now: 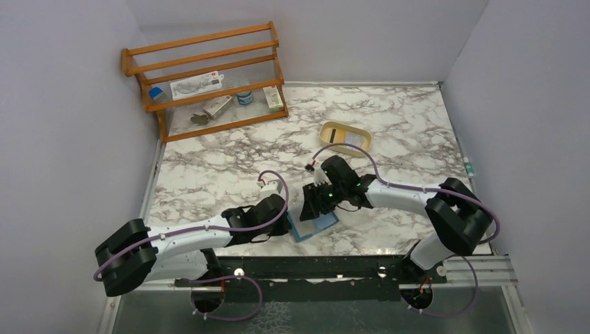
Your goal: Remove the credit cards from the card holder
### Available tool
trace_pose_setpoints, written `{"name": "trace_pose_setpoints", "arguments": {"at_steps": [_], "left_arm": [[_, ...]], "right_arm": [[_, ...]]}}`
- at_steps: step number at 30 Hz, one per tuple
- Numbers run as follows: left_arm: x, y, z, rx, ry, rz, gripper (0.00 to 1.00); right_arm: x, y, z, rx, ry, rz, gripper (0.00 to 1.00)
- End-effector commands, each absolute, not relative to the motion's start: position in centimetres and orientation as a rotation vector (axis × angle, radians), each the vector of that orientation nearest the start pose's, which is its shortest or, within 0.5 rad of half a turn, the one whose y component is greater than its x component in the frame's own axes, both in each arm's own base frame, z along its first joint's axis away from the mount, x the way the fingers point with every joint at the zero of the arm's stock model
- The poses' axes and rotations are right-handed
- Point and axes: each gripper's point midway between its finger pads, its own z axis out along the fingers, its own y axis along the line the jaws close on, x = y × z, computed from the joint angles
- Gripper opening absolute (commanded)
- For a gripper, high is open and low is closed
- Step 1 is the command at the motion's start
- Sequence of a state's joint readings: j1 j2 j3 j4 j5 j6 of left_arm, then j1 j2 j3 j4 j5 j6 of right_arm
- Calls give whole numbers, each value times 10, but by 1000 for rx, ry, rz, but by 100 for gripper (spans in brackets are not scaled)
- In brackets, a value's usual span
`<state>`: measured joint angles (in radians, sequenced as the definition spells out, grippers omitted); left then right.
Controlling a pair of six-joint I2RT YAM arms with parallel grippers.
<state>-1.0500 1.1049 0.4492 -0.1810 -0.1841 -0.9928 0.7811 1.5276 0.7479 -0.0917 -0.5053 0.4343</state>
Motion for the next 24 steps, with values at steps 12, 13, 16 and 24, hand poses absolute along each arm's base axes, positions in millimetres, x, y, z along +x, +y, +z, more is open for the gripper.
{"name": "trace_pose_setpoints", "arguments": {"at_steps": [12,13,16,24], "left_arm": [[138,-252,39,-47,2520,-764,0],[139,-252,40,-50,2517,-767,0],[139,-251,42,-56,2513,-769,0],[140,-244,44,-75,2506,-773,0]], "right_arm": [[175,331,27,-809,2595,700,62],[175,330,24,-814,2604,670,61],[172,328,15,-833,2628,595,58],[167,320,5,-831,2661,501,40]]}}
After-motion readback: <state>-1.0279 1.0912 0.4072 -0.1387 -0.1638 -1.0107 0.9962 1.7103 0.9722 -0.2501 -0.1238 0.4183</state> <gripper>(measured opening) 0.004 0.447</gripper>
